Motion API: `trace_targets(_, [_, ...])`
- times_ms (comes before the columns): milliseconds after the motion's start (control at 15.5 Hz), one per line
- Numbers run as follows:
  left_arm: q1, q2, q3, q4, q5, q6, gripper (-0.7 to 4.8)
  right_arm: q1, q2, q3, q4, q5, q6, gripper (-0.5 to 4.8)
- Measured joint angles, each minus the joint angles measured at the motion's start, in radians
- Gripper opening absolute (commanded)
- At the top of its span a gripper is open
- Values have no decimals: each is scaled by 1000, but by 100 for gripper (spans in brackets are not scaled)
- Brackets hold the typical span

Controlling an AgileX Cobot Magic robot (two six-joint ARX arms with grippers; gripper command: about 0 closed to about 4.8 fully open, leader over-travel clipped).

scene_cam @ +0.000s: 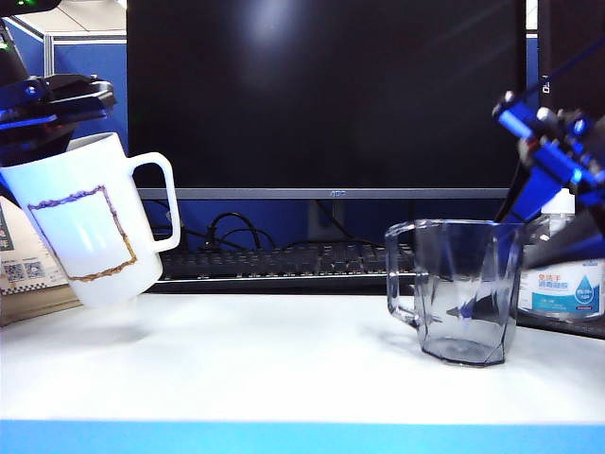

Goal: Swap the positions of the transparent plastic cup and the white ceramic cup.

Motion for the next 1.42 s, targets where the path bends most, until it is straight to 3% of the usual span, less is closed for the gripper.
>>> trace_targets(64, [0,0,0,0,0,1,-5,0,16,0,0,-3,1,152])
trace_targets(129, [0,0,0,0,0,5,-5,0,34,0,-1,-2,0,78])
trace_targets(258, [0,0,0,0,0,16,-5,0,47,0,-13,5,-2,-8])
trace_targets(451, [0,0,0,0,25,20,-5,0,50,-2,-15,6,-1,-8])
trace_targets(773, [-6,0,5,72,248,20,-5,0,50,40,-58,-22,-28,-8])
trace_targets(1225, [-177,36,161,66,186,24,-5,-5,-27,405,-353,78,-238,-8])
trace_targets(1418, [-227,159,262,6,179,60,-5,-6,-73,531,-438,106,-277,-8])
